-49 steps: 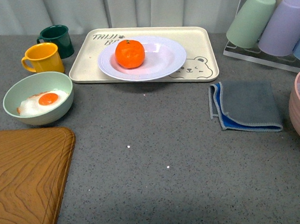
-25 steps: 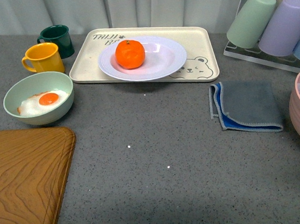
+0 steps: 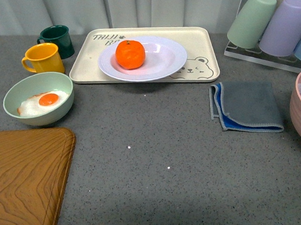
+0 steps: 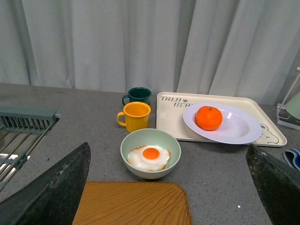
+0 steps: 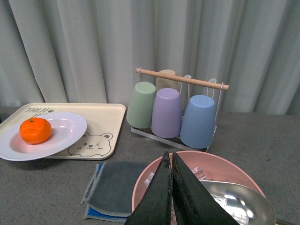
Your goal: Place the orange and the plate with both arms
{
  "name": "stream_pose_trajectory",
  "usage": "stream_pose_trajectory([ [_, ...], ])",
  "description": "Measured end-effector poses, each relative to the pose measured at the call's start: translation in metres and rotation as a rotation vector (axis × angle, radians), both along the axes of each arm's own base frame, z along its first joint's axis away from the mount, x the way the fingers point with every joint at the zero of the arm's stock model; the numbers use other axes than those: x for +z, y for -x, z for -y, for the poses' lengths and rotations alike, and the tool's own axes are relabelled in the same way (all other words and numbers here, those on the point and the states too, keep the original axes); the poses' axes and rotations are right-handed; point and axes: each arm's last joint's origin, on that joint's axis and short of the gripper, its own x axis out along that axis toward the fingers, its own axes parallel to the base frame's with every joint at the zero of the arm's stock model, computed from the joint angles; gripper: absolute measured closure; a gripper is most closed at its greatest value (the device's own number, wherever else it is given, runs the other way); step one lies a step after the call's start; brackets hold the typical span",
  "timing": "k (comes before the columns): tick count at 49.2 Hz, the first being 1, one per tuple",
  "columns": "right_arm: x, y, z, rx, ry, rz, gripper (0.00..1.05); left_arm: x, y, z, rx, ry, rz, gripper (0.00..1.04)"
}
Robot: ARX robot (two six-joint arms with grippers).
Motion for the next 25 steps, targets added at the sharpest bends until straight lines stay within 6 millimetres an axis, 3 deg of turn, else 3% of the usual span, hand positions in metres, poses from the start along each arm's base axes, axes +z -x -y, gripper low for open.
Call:
stream_pose_trajectory([
  [25,0.004,0.017,0.0,0.0,0.0,0.015,1.04,0.0,0.0,0.0,0.0,0.0,0.0,0.07],
])
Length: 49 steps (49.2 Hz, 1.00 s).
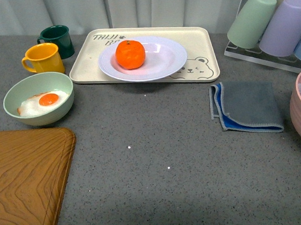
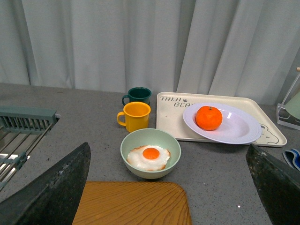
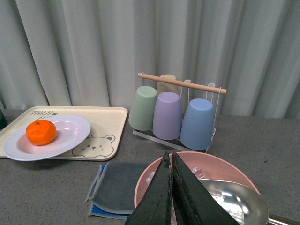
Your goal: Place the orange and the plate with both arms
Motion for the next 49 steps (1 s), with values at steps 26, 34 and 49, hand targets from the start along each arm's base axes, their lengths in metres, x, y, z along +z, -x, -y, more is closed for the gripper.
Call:
stream_pose_trajectory([
  [26,0.0,0.011,0.0,0.0,0.0,0.002,1.04,0.0,0.0,0.0,0.0,0.0,0.0,0.07],
  [34,-0.004,0.018,0.0,0.002,0.0,-0.026,1.04,0.0,0.0,0.0,0.0,0.0,0.0,0.07],
  [49,-0.003,0.023,0.0,0.003,0.002,-0.004,0.95,0.0,0.0,0.0,0.0,0.0,0.001,0.07],
])
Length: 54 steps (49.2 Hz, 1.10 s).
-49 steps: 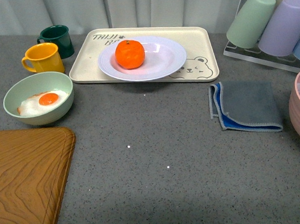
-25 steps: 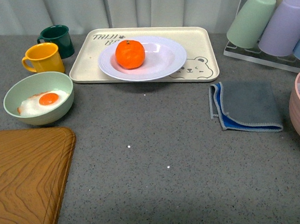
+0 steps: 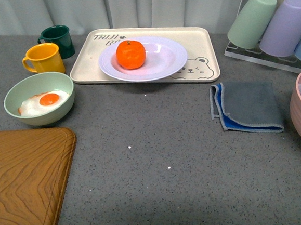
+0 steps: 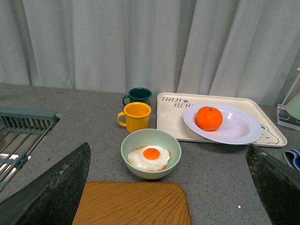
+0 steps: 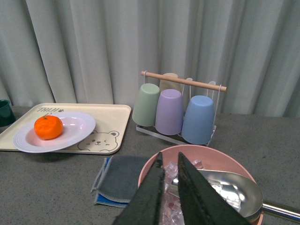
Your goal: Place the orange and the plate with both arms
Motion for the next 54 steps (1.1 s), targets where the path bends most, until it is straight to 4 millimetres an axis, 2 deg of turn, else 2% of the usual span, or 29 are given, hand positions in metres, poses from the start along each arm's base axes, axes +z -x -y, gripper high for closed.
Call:
stream_pose_trajectory([
  [12,0.0001,0.0,0.0,0.0,0.0,0.001,0.38,0.0,0.0,0.0,0.0,0.0,0.0,0.07],
  [16,0.0001,0.0,0.0,0.0,0.0,0.001,0.27,0.0,0.0,0.0,0.0,0.0,0.0,0.07],
  [21,-0.0001,0.0,0.0,0.0,-0.001,0.0,0.08,0.0,0.0,0.0,0.0,0.0,0.0,0.07],
  [24,0.0001,0.0,0.0,0.0,0.0,0.001,0.1,0.0,0.0,0.0,0.0,0.0,0.0,0.07],
  [54,-0.0001,0.0,0.0,0.0,0.0,0.0,0.09,0.0,0.0,0.0,-0.001,0.0,0.0,0.07],
])
